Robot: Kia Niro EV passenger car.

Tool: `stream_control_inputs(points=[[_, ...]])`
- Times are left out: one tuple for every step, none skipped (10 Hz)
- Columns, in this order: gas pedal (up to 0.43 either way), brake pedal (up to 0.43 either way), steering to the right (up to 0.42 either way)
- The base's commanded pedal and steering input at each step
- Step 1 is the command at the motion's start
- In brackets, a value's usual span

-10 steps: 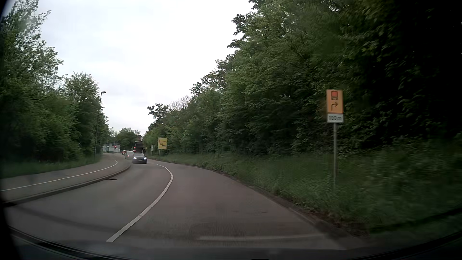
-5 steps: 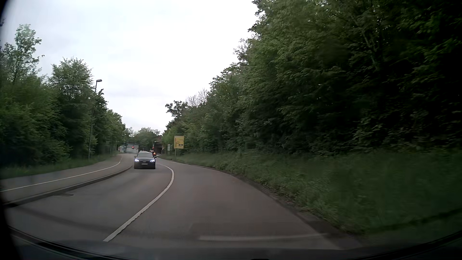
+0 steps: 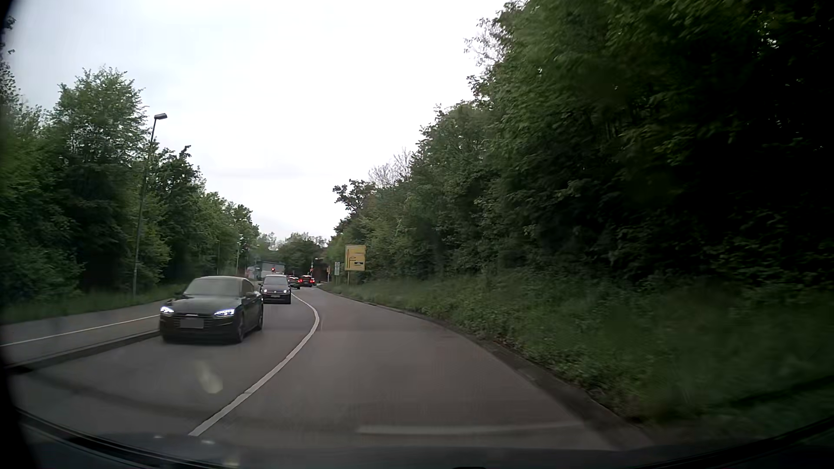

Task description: Follow the waypoints while adhering to traffic rules and regulations

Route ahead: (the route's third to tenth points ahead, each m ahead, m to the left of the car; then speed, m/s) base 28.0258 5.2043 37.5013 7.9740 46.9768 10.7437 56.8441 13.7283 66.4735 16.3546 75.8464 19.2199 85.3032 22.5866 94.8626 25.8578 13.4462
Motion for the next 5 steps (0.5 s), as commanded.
stream_control_inputs(points=[[0.098, 0.000, -0.058], [0.098, 0.000, -0.057], [0.087, 0.000, -0.057], [0.059, 0.000, -0.057], [0.000, 0.000, -0.057]])
